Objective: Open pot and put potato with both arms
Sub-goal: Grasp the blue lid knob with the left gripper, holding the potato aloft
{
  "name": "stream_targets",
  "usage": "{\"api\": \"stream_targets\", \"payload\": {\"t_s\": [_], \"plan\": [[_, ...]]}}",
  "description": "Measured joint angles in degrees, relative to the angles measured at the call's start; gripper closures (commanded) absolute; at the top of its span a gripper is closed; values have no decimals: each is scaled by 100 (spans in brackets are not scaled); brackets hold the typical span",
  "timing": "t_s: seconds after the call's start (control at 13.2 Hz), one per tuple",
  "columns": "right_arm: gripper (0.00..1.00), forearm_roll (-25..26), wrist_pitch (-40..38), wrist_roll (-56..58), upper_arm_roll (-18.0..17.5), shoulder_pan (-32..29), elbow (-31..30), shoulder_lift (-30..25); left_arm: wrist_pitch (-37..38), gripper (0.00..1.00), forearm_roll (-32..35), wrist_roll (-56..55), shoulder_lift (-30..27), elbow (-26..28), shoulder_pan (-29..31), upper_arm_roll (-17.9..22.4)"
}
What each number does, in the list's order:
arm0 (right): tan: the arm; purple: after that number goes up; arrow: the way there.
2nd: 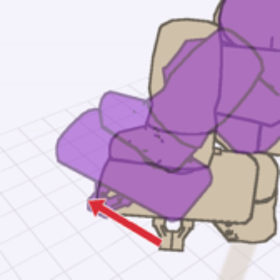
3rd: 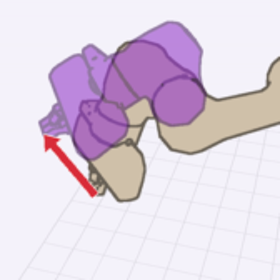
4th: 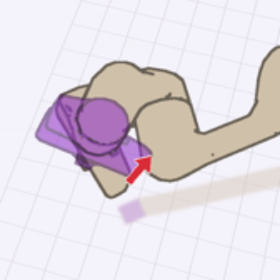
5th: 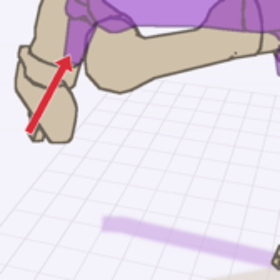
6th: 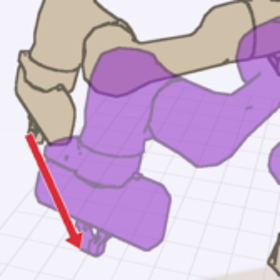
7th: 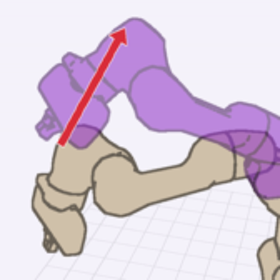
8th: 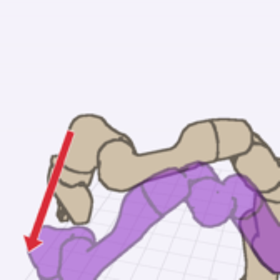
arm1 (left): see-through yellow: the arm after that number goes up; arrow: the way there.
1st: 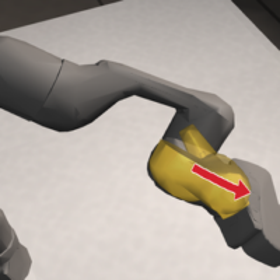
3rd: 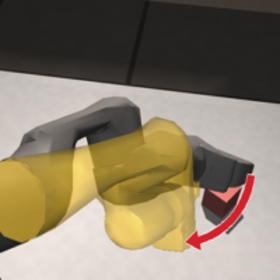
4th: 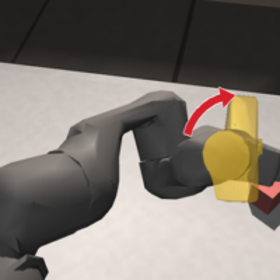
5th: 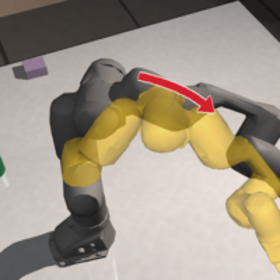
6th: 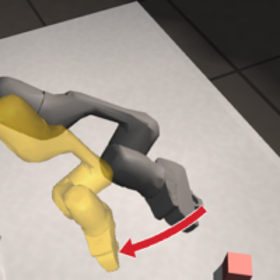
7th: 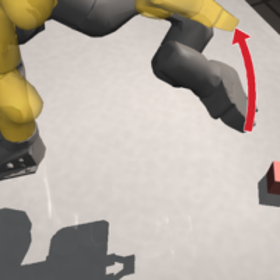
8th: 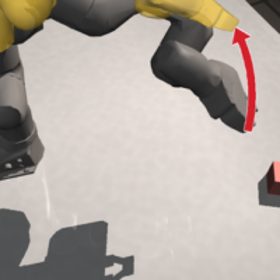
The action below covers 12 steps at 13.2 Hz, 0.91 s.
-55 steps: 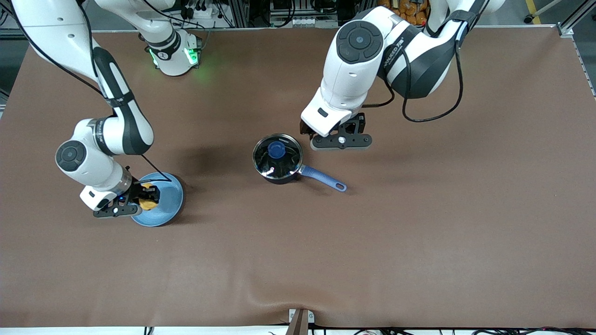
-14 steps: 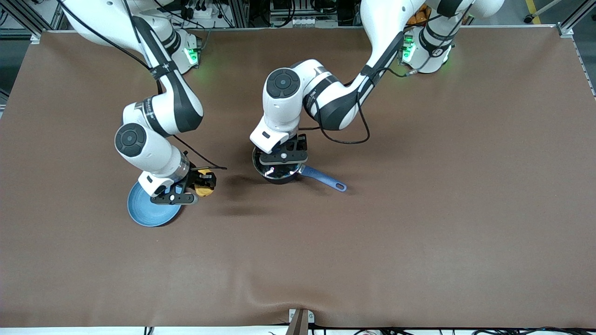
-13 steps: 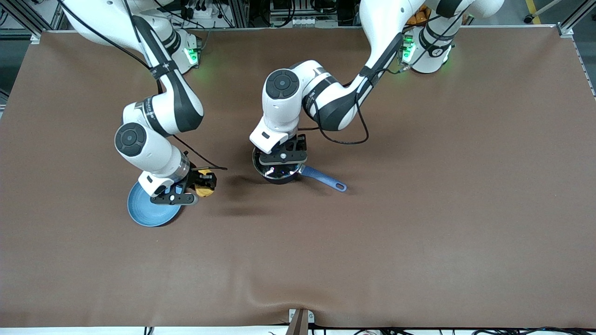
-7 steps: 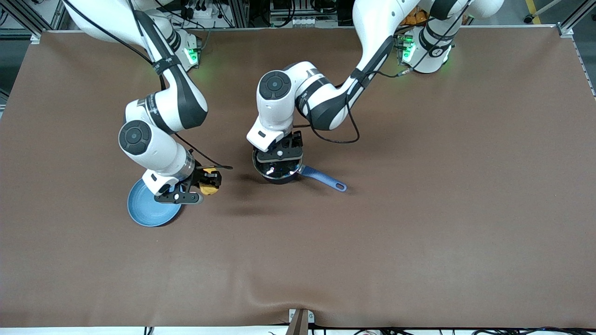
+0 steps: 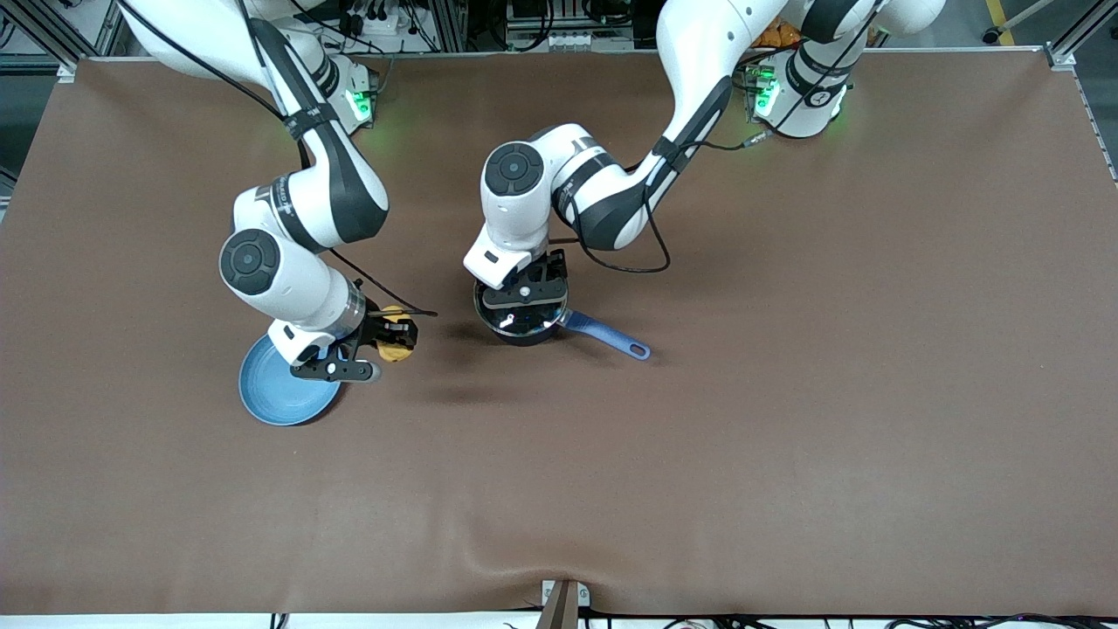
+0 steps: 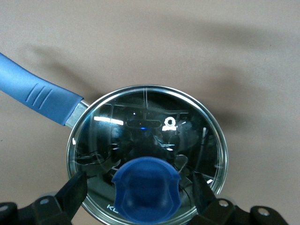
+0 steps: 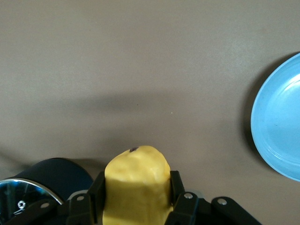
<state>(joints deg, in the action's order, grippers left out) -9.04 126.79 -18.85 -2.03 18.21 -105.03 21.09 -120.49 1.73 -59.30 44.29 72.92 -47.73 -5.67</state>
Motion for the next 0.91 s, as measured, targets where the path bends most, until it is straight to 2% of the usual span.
{"api": "stream_targets", "payload": {"t_s": [0.08, 0.38, 0.46, 0.53, 0.61, 0.68, 0.91], "plan": [[100, -2, -2, 0, 0, 0, 19, 0, -5, 37, 0, -1, 2, 0, 0, 0], [100, -11, -184, -24, -5, 6, 104, 0, -53, 37, 0, -6, 24, 0, -6, -5], [100, -13, -214, -32, -6, 7, 119, 0, -54, 41, 0, -16, 26, 0, -6, -5], [100, -14, -227, -37, -6, 7, 128, -1, -55, 57, 0, -32, 28, 0, -6, -5], [100, -15, -233, -41, -6, 7, 132, 0, -56, 82, 0, -37, 28, -1, -6, -6], [100, -16, -239, -46, -6, 7, 132, 0, -56, 98, 0, -38, 27, -6, -7, -6], [100, -20, -258, -122, -7, 19, 168, 0, -80, 100, 0, -45, 27, -18, -5, 0]]}}
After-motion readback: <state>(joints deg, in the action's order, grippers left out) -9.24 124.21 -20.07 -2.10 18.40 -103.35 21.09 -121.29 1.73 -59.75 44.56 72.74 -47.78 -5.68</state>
